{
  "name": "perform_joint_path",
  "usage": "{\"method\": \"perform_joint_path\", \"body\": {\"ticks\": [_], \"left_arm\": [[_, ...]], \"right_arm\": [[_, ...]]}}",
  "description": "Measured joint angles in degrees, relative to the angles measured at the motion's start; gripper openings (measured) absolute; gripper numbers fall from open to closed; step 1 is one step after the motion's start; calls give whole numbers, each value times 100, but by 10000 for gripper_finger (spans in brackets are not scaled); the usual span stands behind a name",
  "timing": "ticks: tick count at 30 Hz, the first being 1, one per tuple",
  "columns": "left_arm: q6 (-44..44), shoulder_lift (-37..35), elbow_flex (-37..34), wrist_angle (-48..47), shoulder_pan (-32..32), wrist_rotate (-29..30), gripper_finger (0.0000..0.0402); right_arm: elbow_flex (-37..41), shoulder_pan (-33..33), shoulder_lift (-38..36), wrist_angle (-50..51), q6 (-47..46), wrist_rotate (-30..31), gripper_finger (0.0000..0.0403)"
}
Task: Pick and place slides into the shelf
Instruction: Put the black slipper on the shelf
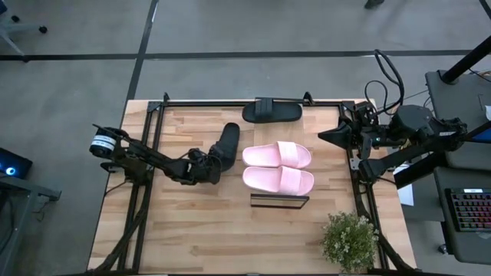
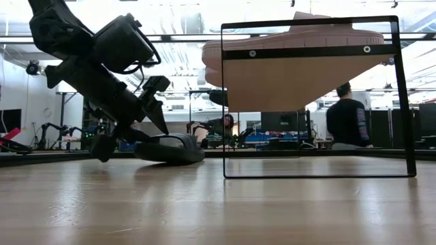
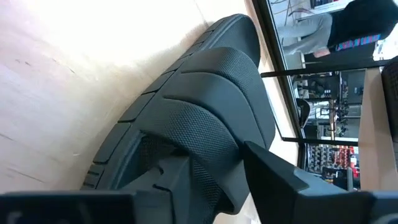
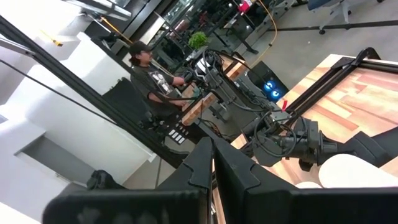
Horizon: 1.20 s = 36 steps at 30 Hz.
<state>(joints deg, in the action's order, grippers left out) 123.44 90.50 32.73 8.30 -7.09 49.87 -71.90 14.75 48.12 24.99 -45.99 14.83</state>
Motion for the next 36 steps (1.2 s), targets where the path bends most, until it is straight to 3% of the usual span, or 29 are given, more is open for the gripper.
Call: {"method": "perform_joint_path", "body": {"ticks": [23,36], "left_arm": [[-397,-24,17,84,-2,24,5],[-1442,-251,-7,315,-2,10,1]], "right_arm": [[0,0,-5,0,0,-2,9],[0,0,-92,16,-3,0,9]]}}
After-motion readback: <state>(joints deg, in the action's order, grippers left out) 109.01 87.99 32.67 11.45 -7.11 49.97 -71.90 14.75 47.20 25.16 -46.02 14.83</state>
